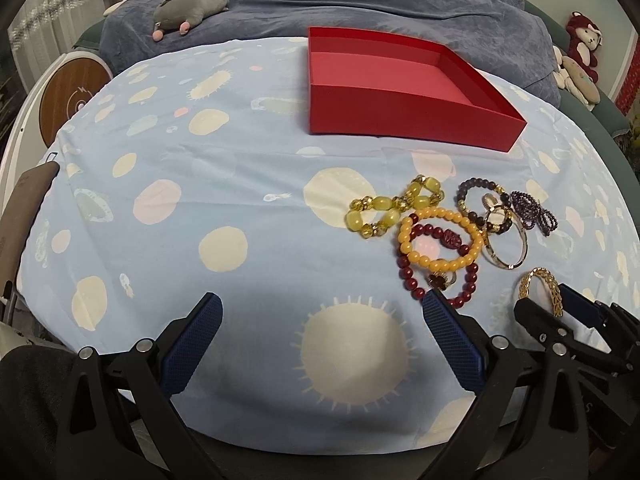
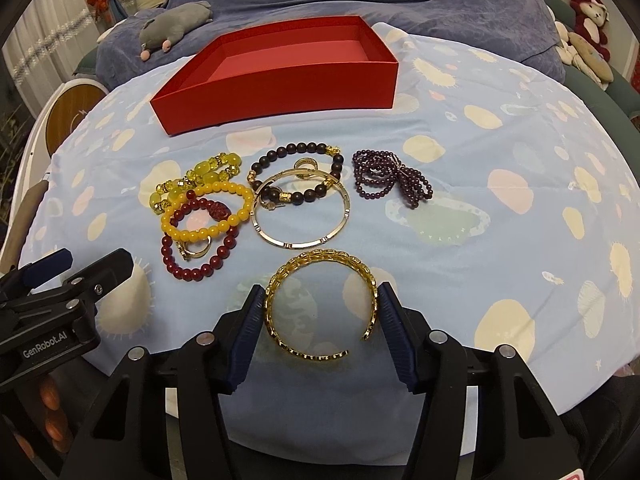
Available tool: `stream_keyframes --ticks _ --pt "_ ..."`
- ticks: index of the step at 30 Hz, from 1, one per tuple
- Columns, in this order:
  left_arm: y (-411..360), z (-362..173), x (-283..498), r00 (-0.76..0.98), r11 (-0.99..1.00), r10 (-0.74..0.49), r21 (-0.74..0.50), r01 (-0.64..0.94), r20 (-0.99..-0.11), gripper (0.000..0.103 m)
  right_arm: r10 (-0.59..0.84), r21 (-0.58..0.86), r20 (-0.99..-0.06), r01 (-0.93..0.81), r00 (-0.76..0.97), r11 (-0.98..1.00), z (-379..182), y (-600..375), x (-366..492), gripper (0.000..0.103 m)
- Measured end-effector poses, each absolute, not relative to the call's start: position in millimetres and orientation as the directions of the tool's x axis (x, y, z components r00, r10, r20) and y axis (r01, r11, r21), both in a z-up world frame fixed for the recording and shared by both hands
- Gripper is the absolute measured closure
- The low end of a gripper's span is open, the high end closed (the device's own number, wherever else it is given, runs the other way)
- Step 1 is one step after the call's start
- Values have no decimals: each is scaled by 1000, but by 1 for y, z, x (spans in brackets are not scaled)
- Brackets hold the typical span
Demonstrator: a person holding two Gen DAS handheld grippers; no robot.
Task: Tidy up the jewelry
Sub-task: 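Move both tools toward the bracelets, right tool over the gold cuff, then grasp the orange bead bracelet with the left tool while the right grasps the gold cuff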
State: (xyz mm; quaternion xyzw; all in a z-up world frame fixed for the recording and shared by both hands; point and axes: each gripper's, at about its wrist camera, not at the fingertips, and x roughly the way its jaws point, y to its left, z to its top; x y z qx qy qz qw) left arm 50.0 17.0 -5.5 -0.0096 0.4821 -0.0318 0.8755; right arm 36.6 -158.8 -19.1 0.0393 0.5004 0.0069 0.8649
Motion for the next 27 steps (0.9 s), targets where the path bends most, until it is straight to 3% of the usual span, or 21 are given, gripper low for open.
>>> stream_keyframes --ticks 6,12,14,21,24,25,27 --pt "2 -12 76 512 997 -81 -69 42 -855 8 52 87 -865 45 500 995 -17 -167 37 48" --pt "1 -20 89 486 995 -96 -88 40 -869 22 65 109 -867 59 495 992 -19 -171 38 48" --pt "0 -20 90 484 994 -109 -95 53 -868 36 69 112 -868 60 492 992 -20 -171 39 48" --pt "-14 -18 90 480 985 -162 -112 131 -862 65 75 117 -870 57 487 992 -21 -171 40 48" --pt "-16 -19 90 475 982 -177 -121 146 -862 81 75 117 -870 58 488 991 -21 -171 39 48" --pt "-16 -19 91 468 979 -191 -133 154 -863 91 74 118 -869 58 489 991 -20 -171 39 48" --pt "-16 -18 92 458 977 -200 -143 156 -866 93 74 117 -867 57 493 992 -18 -172 38 48"
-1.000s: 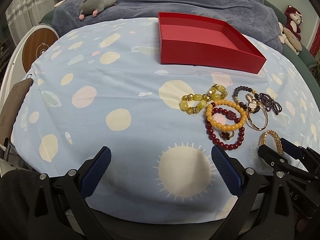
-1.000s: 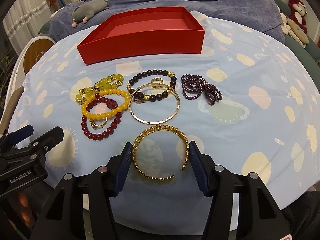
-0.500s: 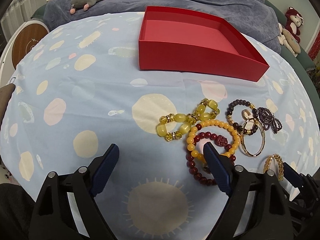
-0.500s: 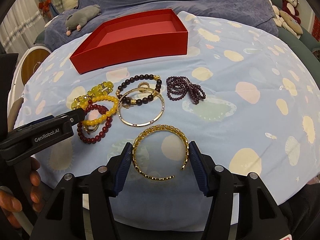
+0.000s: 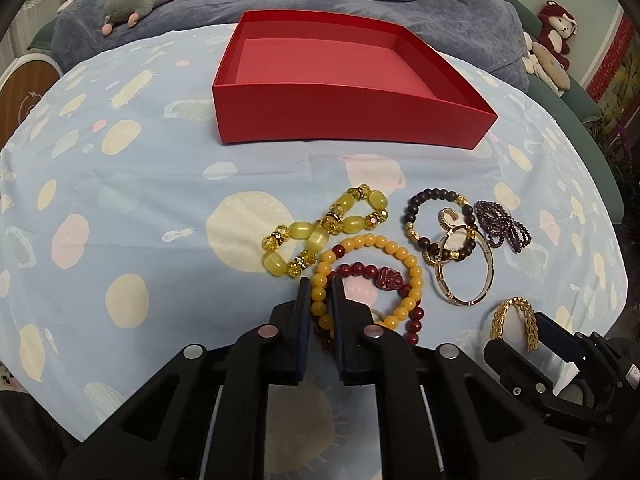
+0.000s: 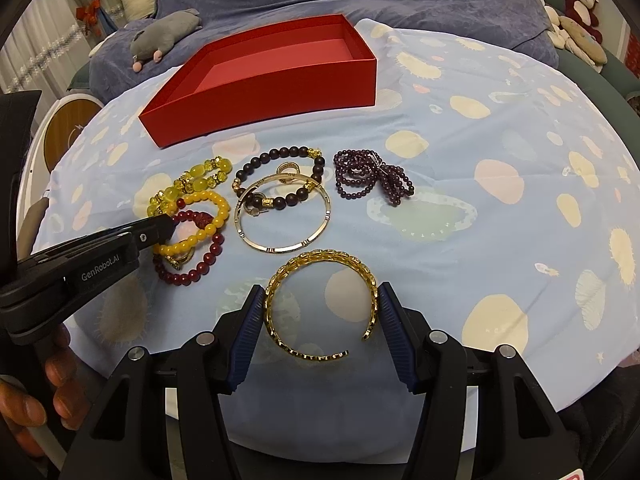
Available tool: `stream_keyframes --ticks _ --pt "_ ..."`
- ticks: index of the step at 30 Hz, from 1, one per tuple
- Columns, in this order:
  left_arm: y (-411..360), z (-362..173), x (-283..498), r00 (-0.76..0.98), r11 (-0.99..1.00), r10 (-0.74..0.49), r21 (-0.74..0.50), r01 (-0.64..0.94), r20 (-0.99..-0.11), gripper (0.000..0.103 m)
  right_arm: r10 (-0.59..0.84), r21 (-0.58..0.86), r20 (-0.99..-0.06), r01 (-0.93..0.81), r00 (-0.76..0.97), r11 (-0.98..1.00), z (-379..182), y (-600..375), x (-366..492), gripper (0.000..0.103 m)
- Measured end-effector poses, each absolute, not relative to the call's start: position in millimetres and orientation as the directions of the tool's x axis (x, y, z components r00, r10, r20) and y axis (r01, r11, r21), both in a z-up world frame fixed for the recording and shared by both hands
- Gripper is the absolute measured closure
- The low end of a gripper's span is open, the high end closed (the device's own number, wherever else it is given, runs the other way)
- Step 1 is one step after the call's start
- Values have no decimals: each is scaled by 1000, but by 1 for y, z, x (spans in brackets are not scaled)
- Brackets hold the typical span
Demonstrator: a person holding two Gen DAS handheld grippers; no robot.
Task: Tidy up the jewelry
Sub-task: 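Grasp the orange bead bracelet with the left tool while the right grasps the gold cuff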
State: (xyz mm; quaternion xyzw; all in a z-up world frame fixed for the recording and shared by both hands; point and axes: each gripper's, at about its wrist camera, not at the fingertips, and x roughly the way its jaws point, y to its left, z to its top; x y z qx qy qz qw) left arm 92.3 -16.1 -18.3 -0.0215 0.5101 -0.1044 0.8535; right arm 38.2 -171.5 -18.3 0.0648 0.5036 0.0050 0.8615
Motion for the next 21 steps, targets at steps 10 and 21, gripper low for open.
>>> stream_keyframes --ticks 10,21 --pt "-8 12 80 477 968 -248 -202 147 -843 96 85 124 -847 40 525 991 8 -175 35 48" --pt "-6 75 102 518 945 -324 -245 216 -792 96 129 131 -813 -37 567 991 54 -173 73 48"
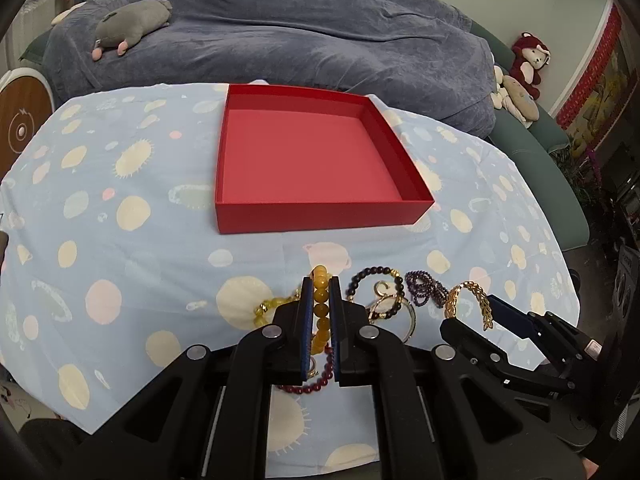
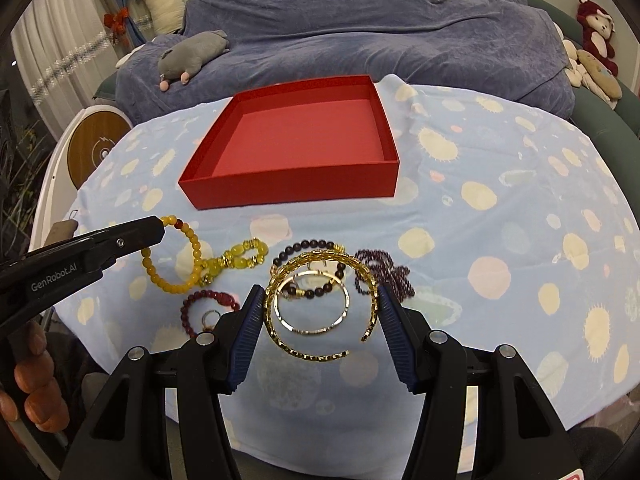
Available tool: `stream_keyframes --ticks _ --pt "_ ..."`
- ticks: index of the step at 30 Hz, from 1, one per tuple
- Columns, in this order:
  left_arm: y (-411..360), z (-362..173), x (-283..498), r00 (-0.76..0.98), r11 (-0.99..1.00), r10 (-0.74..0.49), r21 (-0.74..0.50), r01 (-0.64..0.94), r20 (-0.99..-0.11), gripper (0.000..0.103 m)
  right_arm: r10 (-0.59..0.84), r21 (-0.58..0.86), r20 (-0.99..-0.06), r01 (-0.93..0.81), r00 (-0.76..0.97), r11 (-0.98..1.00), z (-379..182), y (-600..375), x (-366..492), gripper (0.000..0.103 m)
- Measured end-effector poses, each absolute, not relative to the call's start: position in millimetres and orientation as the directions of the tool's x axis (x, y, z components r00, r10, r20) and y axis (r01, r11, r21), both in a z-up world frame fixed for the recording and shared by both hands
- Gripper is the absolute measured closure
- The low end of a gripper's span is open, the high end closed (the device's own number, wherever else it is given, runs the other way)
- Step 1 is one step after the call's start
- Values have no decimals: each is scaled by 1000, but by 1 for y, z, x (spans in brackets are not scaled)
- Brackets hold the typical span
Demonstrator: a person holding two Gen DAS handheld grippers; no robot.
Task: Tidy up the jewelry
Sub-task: 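Grasp the orange bead bracelet with the left tool while the right grasps the gold cuff, then carry both bracelets into the red box and open both tools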
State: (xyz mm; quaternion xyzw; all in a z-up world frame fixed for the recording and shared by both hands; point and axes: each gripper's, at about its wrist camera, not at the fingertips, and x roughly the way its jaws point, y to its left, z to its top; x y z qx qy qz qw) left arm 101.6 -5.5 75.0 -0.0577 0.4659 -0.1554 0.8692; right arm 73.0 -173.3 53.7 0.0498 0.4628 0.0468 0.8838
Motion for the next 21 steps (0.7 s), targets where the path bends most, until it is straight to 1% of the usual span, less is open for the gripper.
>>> stream_keyframes --ticks 13,17,21 --pt "7 71 112 508 943 -333 -271 194 -794 96 151 150 -817 -49 556 988 55 -170 86 48" --pt "4 85 135 525 939 -343 -269 215 -779 96 174 156 -807 -81 564 984 67 -170 119 48" --pt "-2 101 181 548 933 -358 -264 244 -756 96 200 178 -803 -94 562 979 76 -170 179 48"
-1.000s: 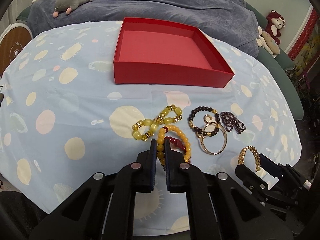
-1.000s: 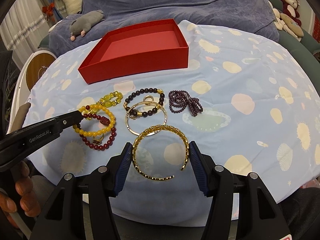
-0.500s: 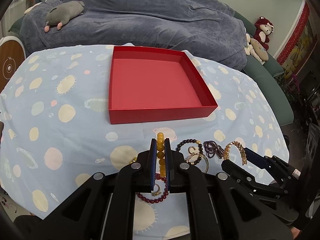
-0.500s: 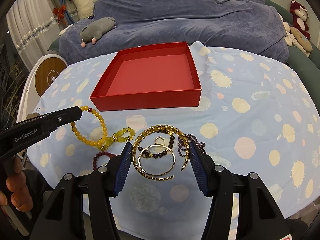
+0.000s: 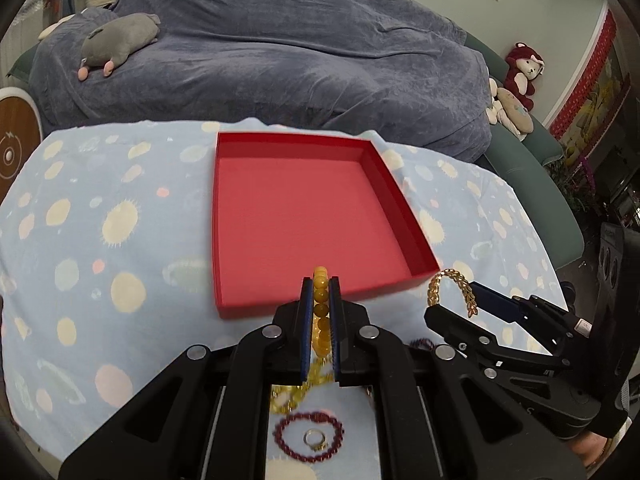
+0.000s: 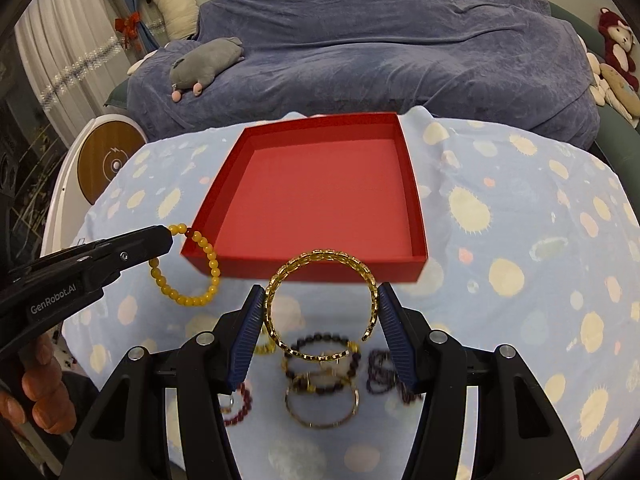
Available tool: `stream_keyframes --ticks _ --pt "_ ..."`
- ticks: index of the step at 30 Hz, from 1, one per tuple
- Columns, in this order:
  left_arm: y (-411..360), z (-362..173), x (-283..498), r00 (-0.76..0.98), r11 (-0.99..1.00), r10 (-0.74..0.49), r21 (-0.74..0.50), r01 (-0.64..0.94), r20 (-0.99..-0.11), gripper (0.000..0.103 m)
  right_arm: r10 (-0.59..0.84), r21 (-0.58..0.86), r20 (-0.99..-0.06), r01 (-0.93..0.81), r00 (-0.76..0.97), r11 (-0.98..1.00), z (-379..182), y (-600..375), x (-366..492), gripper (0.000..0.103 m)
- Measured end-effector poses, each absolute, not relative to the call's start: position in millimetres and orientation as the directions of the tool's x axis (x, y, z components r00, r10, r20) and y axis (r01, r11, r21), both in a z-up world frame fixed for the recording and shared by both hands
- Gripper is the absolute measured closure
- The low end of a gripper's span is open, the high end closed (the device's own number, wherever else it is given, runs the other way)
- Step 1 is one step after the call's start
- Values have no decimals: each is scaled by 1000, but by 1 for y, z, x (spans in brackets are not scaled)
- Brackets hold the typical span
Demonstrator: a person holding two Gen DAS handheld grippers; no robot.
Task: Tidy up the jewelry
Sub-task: 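Carry both bracelets into the red box and open both tools, then withdraw both tools from the box back toward the bracelets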
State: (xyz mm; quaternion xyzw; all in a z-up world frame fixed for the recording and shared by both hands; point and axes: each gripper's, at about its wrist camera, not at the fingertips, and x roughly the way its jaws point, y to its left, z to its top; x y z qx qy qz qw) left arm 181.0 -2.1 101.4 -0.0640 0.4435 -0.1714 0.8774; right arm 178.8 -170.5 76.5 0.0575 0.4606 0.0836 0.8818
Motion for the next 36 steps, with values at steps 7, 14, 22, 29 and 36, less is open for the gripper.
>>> stream_keyframes --ticks 7,14,22,29,36 --pt "-12 99 286 564 936 -350 -257 241 -748 96 197 165 -816 -107 543 980 62 -164 294 48" --pt "-14 53 361 521 948 -316 -242 207 -793 96 186 143 -850 -123 494 982 25 -164 368 48" --pt "-17 14 386 516 958 -274 -180 225 -811 91 189 148 -862 -123 470 981 -2 -166 396 46" --pt "-23 13 393 551 956 -254 -121 267 -795 70 155 128 -849 -87 505 988 -6 -174 389 45" --pt "-16 16 398 551 965 -244 -144 219 -798 66 134 117 -846 -64 517 991 5 -176 379 44"
